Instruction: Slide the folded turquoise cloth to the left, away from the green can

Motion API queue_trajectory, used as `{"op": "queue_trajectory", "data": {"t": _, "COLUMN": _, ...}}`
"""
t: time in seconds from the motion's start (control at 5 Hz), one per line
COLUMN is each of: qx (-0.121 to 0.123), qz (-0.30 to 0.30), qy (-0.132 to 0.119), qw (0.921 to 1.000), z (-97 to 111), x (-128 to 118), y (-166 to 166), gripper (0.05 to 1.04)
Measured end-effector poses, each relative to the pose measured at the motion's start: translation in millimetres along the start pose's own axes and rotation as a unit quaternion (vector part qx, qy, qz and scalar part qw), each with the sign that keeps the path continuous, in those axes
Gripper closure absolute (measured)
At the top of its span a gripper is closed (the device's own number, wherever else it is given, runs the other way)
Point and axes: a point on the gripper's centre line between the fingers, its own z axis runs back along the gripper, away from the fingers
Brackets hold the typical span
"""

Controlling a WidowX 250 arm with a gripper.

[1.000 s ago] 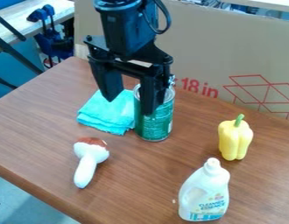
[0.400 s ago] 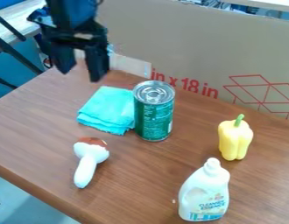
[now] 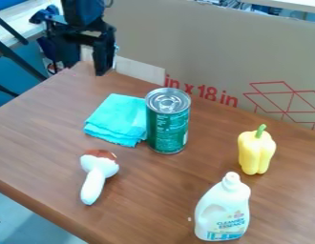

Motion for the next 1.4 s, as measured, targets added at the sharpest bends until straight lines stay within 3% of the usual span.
{"op": "queue_trajectory", "data": {"t": 0.2, "qx": 0.022, "qz": 0.011, "qy": 0.001, "qw": 0.9997, "z": -12.9, "x": 19.5, "y": 10.0, "gripper": 0.082}}
{"op": "queue_trajectory", "data": {"t": 0.6, "qx": 0.013, "qz": 0.055, "qy": 0.004, "qw": 0.9984, "z": -59.5, "x": 43.8, "y": -1.1, "gripper": 0.082}}
{"op": "queue_trajectory", "data": {"t": 1.0, "qx": 0.018, "qz": 0.065, "qy": -0.006, "qw": 0.9977, "z": -81.3, "x": 51.4, "y": -20.4, "gripper": 0.082}}
{"op": "queue_trajectory", "data": {"t": 1.4, "qx": 0.01, "qz": 0.073, "qy": 0.025, "qw": 0.997, "z": -118.0, "x": 42.9, "y": -21.6, "gripper": 0.082}}
